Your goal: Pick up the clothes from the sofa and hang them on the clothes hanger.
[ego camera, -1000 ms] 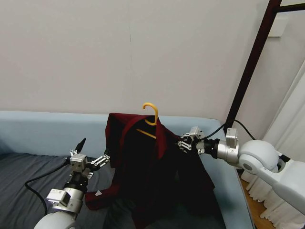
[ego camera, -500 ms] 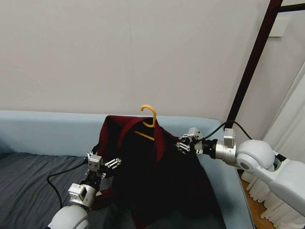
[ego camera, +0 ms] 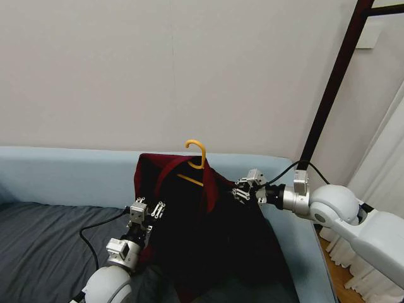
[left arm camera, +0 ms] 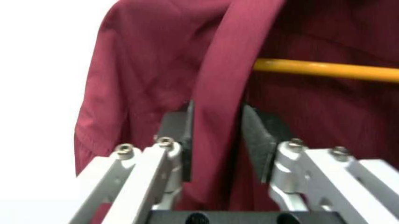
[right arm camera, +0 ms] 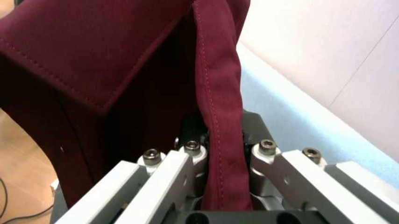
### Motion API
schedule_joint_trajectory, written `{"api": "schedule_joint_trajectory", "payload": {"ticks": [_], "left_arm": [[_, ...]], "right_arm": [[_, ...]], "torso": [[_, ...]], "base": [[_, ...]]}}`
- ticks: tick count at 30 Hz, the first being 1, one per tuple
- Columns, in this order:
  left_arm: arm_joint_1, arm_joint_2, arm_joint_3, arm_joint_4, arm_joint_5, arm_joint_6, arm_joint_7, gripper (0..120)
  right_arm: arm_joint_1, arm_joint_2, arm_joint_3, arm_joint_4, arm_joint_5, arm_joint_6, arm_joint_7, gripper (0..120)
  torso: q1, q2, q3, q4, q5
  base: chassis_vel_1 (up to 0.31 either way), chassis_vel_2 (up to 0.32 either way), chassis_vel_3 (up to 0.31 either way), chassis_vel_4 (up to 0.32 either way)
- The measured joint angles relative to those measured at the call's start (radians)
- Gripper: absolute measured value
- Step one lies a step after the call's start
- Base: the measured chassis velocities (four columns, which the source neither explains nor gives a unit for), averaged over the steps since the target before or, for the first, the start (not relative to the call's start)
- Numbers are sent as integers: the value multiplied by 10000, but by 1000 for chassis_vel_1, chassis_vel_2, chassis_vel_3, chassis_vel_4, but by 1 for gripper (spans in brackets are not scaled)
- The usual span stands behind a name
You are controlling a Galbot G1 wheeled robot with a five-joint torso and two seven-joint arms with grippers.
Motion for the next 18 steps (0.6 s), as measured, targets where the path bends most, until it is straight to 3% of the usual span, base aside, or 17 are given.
{"api": "schedule_joint_trajectory", "payload": {"ticks": [8, 18], "left_arm": [[205, 11, -276, -273, -171, -91, -7, 1], [72, 372, -916, -884, -476, -94, 84, 0]], "right_arm": [[-6, 28, 15, -207, -72, 45, -71, 6], [-15, 107, 9, -497, -243, 75, -172, 6]], "torso": [[0, 0, 0, 0, -1], [0, 0, -1, 0, -1]], "base": [[0, 0, 0, 0], [0, 0, 0, 0]]}}
